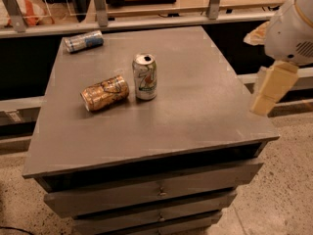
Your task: Move 7up can near orange can
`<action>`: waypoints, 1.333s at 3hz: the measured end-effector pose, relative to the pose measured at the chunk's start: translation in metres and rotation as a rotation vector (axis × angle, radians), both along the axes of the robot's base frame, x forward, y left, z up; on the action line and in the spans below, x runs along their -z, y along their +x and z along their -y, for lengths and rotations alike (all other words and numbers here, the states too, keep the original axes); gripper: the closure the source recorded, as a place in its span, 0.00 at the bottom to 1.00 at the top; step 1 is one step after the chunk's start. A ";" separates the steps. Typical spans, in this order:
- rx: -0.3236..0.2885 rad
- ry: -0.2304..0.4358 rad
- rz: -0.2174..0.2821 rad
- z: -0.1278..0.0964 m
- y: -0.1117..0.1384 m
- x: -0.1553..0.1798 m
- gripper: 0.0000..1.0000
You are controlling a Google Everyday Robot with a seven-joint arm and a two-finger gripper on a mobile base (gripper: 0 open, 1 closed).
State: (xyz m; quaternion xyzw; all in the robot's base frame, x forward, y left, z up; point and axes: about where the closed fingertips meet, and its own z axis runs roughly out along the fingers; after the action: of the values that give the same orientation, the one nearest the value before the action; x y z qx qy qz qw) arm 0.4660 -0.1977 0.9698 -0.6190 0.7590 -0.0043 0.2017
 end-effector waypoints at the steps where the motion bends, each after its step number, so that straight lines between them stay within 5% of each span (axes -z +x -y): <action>1: -0.069 0.126 0.024 -0.026 0.048 0.018 0.00; 3: -0.159 0.348 0.047 -0.089 0.134 0.051 0.00; 4: -0.251 0.463 0.003 -0.130 0.151 0.055 0.00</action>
Offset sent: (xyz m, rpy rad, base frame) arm 0.1561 0.0842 -0.0605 0.3651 -0.0786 0.1664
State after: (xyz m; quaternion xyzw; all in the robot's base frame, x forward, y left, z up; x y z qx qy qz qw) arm 0.6167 -0.0678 0.9145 -0.6456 0.6566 0.1937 0.3383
